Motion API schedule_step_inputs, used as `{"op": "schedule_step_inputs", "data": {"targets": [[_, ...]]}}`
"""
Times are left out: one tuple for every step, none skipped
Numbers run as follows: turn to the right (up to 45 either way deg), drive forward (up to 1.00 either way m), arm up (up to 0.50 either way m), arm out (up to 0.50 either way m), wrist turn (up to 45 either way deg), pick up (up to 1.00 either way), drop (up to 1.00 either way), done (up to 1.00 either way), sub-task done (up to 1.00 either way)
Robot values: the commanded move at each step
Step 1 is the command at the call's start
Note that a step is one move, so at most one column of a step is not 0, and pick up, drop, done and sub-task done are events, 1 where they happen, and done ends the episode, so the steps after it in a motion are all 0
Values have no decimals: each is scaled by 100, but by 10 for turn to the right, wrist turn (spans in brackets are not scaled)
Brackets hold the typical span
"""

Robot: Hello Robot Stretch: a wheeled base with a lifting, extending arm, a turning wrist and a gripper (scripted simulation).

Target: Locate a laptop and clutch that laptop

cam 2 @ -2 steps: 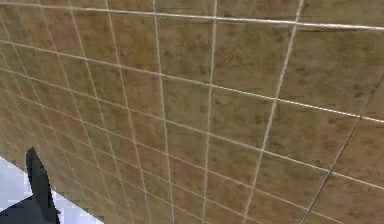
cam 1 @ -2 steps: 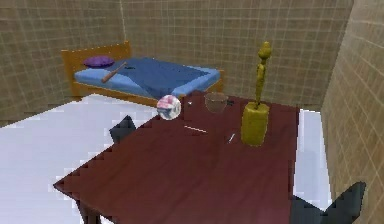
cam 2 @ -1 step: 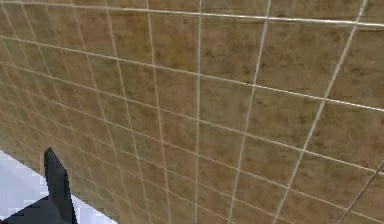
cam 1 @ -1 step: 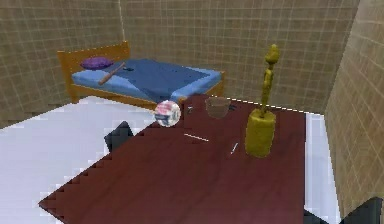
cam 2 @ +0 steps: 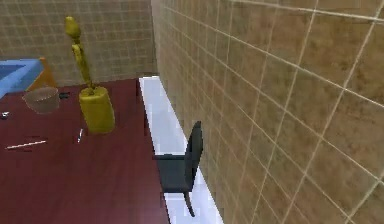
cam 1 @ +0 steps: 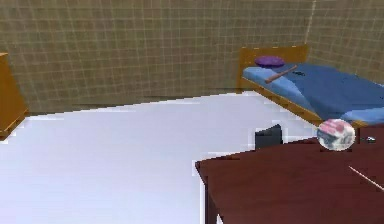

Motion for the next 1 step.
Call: {"op": "schedule_step_inputs", "data": {"targets": [[-420, 0, 0, 0, 0, 0, 0, 0, 0]]}}
